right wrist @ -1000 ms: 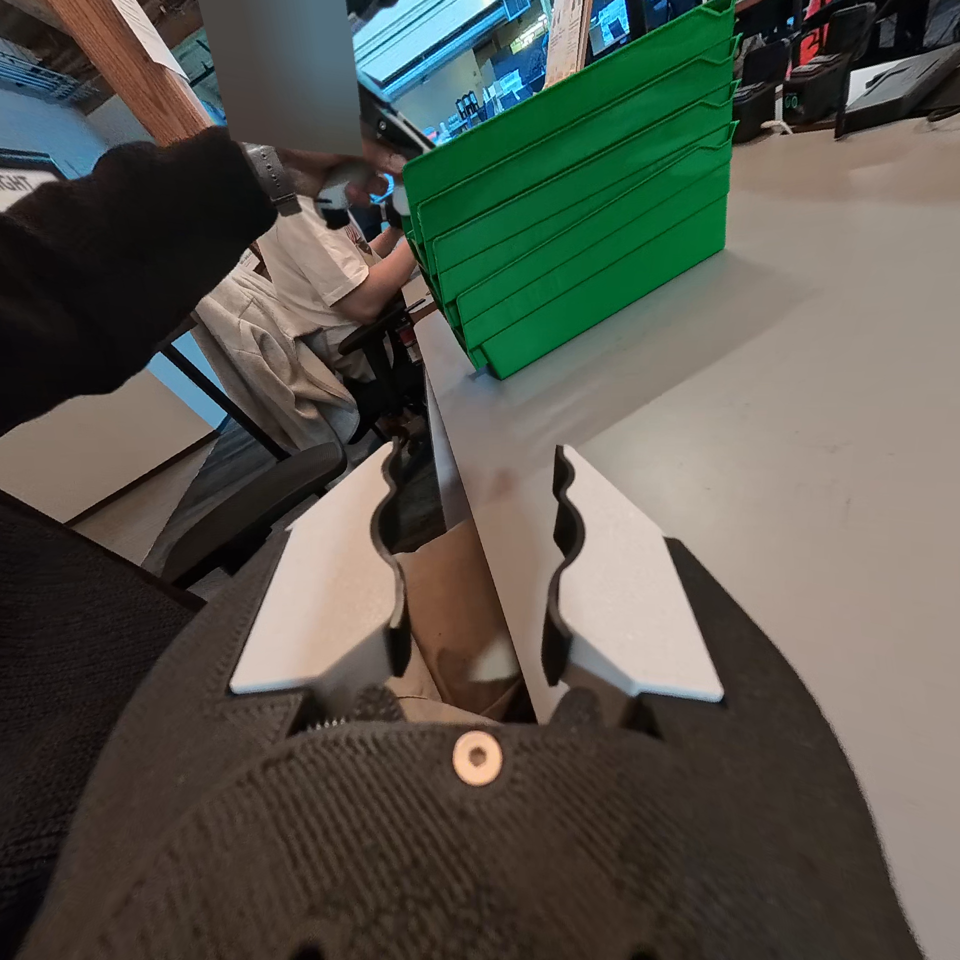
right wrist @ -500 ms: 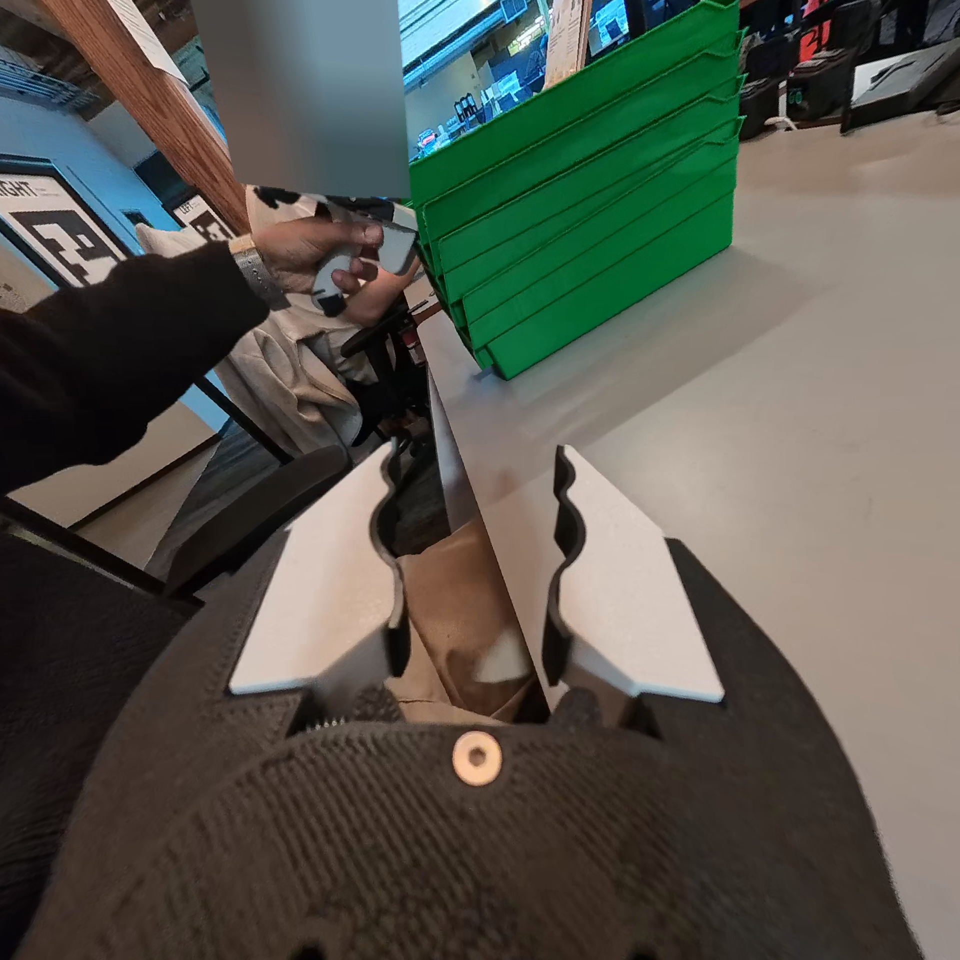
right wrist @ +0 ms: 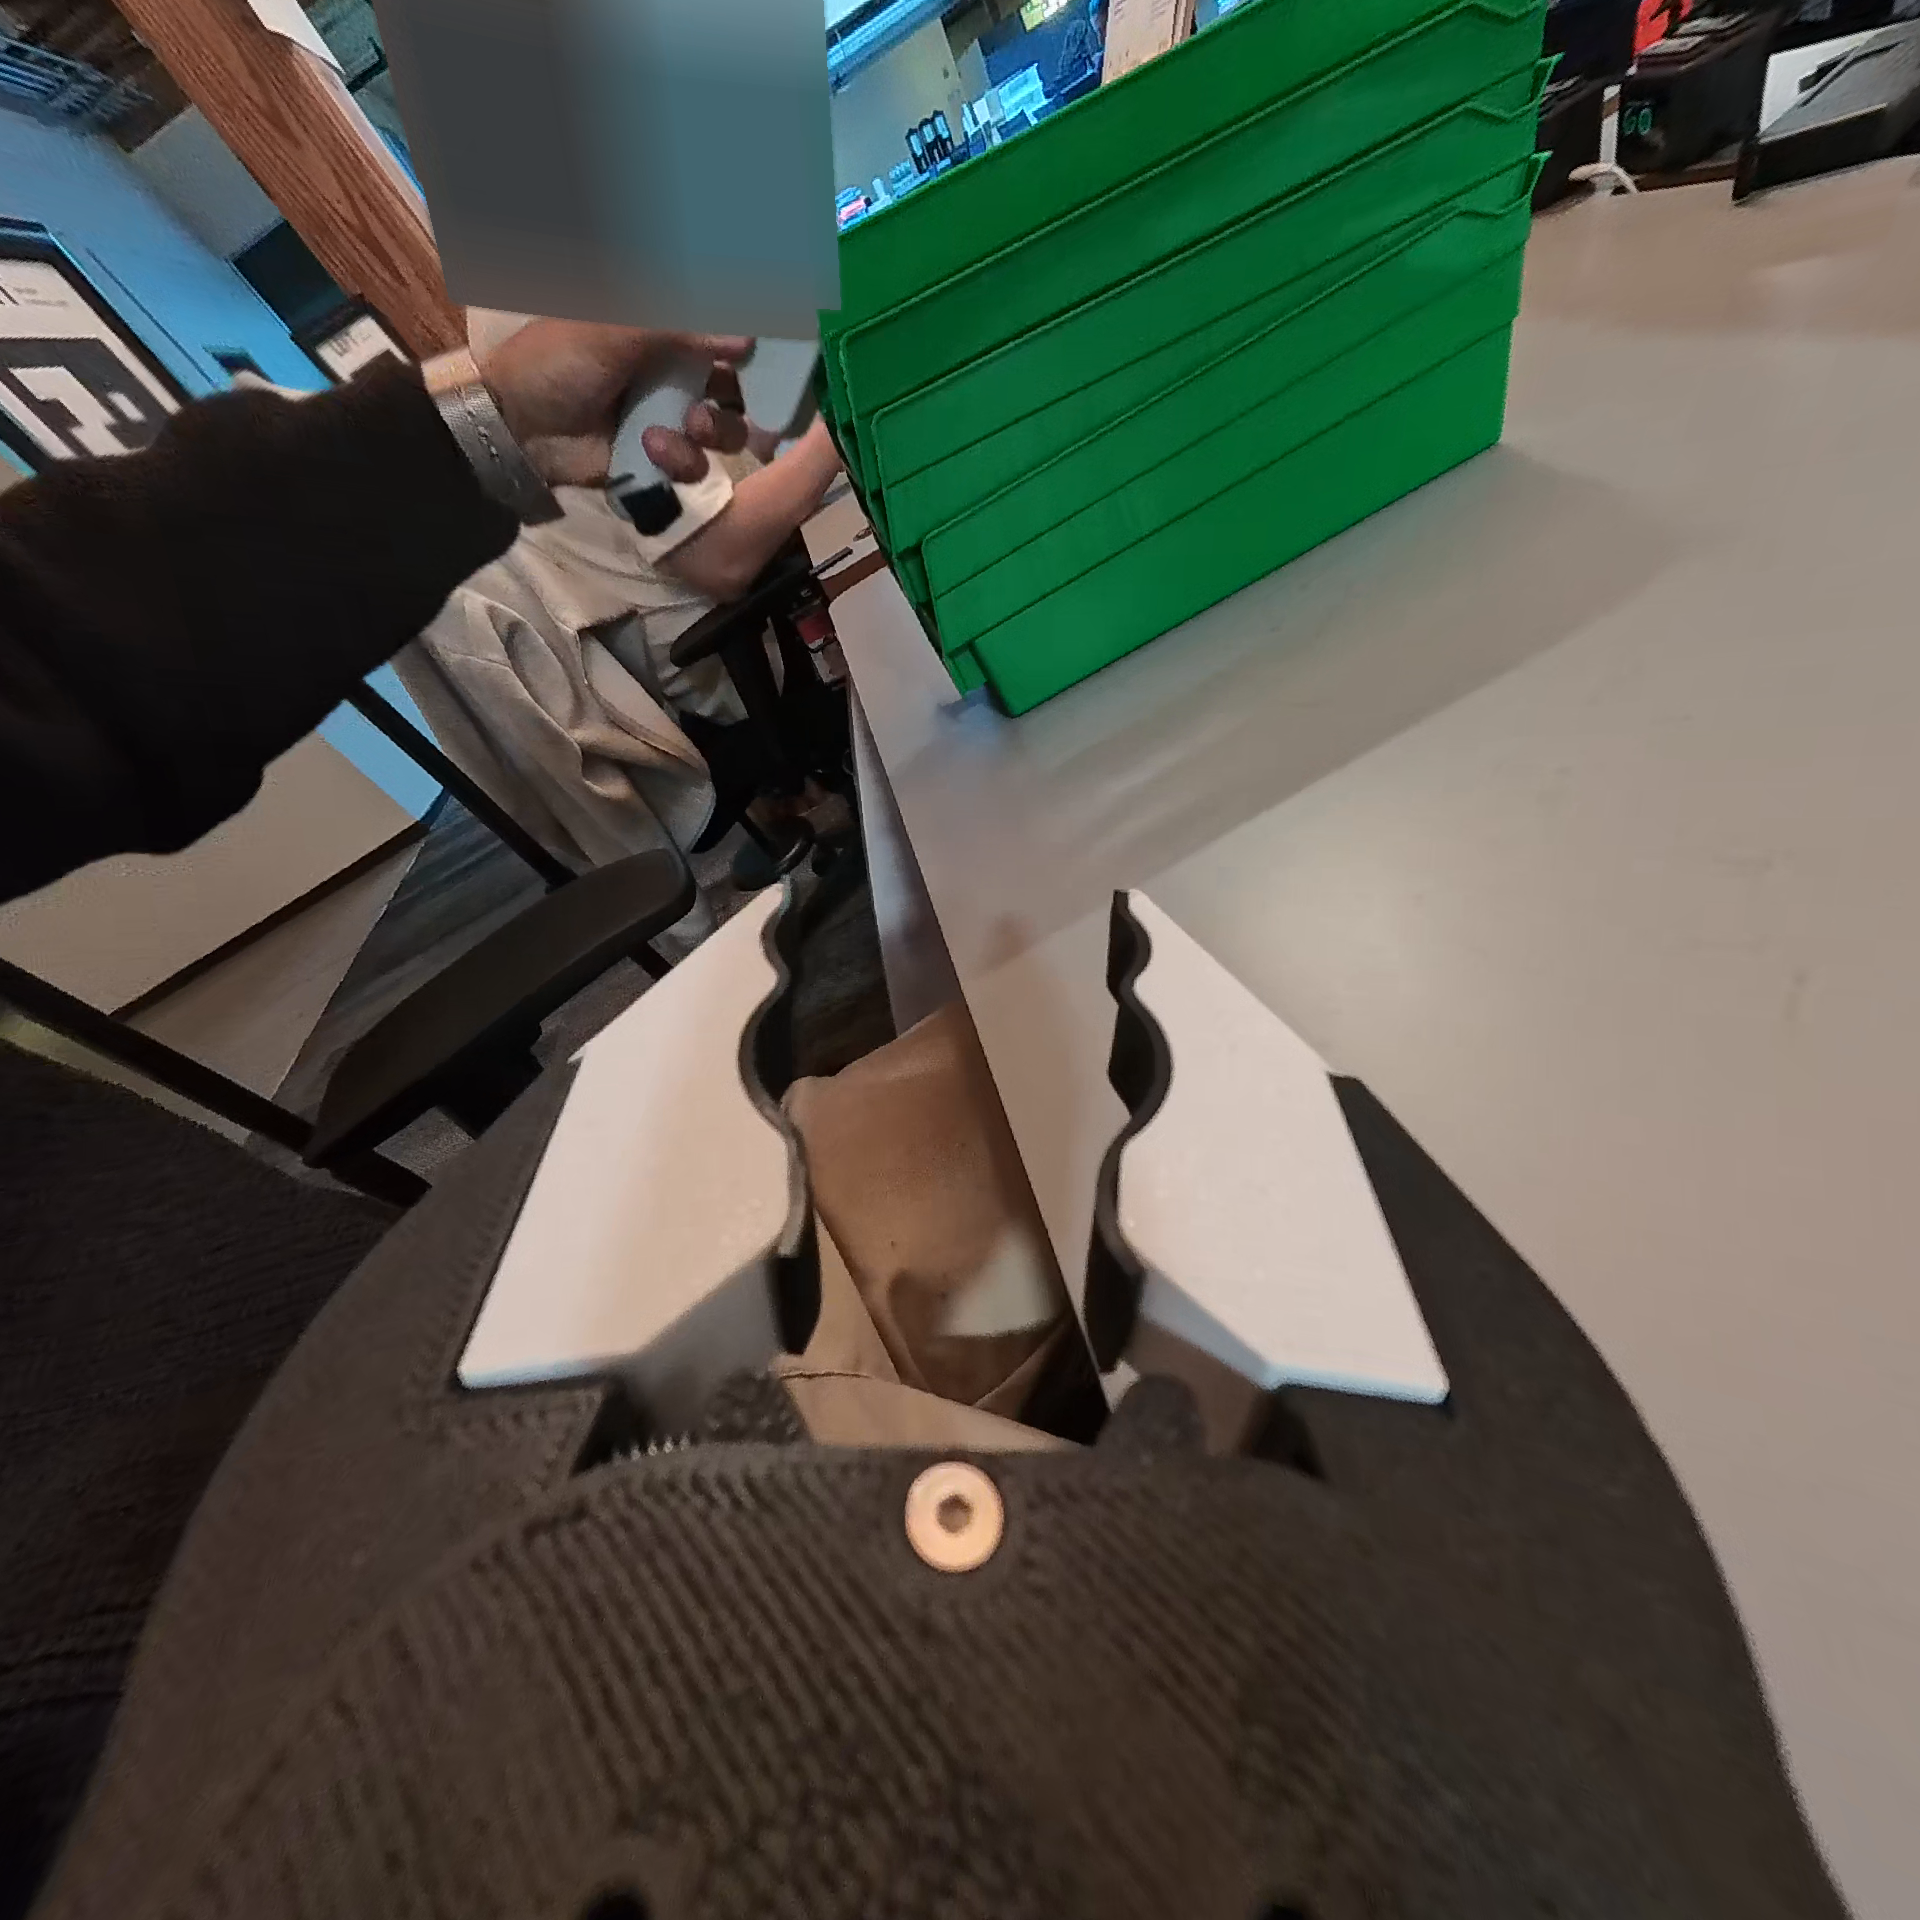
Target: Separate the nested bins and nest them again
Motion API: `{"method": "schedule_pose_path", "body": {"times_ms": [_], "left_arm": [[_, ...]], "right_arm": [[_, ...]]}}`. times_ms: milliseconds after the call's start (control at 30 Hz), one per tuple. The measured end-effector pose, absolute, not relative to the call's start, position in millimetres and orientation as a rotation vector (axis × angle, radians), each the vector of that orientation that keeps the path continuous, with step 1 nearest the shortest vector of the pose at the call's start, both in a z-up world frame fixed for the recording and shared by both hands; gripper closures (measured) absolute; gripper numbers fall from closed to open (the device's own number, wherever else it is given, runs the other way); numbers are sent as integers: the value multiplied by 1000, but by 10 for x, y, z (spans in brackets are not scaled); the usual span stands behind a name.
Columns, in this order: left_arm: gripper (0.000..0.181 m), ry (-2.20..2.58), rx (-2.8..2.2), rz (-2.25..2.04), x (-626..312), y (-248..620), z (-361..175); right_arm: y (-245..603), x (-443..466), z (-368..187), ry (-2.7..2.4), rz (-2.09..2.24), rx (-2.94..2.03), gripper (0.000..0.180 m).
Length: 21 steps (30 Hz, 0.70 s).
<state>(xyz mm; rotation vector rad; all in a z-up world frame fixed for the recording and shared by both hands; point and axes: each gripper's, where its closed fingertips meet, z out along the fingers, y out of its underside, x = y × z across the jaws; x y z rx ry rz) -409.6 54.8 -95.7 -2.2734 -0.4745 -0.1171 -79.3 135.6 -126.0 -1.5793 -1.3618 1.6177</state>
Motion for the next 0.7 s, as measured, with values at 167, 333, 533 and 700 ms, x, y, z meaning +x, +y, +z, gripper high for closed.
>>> {"method": "schedule_pose_path", "body": {"times_ms": [167, 333, 533, 700], "left_arm": [[130, -324, -2591, 76, -4261, 615, -948], [141, -253, -2816, 153, -4395, 760, -1093], [162, -232, -2942, 154, -4394, 803, -1193], [168, -261, -2867, 104, -4408, 859, -1122]], "right_arm": [[1393, -806, -1291, -1347, 1648, -1605, 121], [1386, -792, -1272, -1346, 1672, -1605, 121], [1406, -749, -1282, -1383, 1641, -1594, 121], [1433, -737, -1273, -1358, 1701, -1619, 120]]}}
